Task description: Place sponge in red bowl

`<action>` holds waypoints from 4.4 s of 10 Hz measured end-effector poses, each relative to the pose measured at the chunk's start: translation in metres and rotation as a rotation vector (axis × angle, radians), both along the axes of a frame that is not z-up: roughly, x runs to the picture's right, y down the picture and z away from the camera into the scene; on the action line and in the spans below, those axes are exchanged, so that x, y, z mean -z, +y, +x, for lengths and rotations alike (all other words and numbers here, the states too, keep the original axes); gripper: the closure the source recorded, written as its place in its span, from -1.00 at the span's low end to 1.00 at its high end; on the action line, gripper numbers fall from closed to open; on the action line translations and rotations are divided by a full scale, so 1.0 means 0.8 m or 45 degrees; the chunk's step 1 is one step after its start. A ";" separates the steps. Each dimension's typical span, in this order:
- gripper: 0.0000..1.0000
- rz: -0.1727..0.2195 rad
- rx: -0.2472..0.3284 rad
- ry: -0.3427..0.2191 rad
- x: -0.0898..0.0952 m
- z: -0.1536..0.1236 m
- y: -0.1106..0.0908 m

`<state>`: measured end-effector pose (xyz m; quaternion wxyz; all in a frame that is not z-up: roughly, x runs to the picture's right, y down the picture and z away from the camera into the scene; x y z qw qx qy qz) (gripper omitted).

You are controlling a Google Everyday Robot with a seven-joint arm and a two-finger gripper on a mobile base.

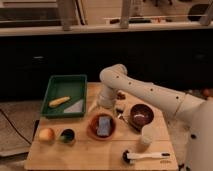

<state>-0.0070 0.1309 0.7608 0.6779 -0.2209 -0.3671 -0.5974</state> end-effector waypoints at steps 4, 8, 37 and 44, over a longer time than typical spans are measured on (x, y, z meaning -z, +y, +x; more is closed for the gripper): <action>-0.60 0.025 -0.018 0.024 0.001 0.011 -0.017; -0.60 0.025 -0.017 0.022 0.001 0.010 -0.017; -0.60 0.027 -0.018 0.020 0.000 0.009 -0.017; -0.60 0.027 -0.018 0.020 0.000 0.008 -0.017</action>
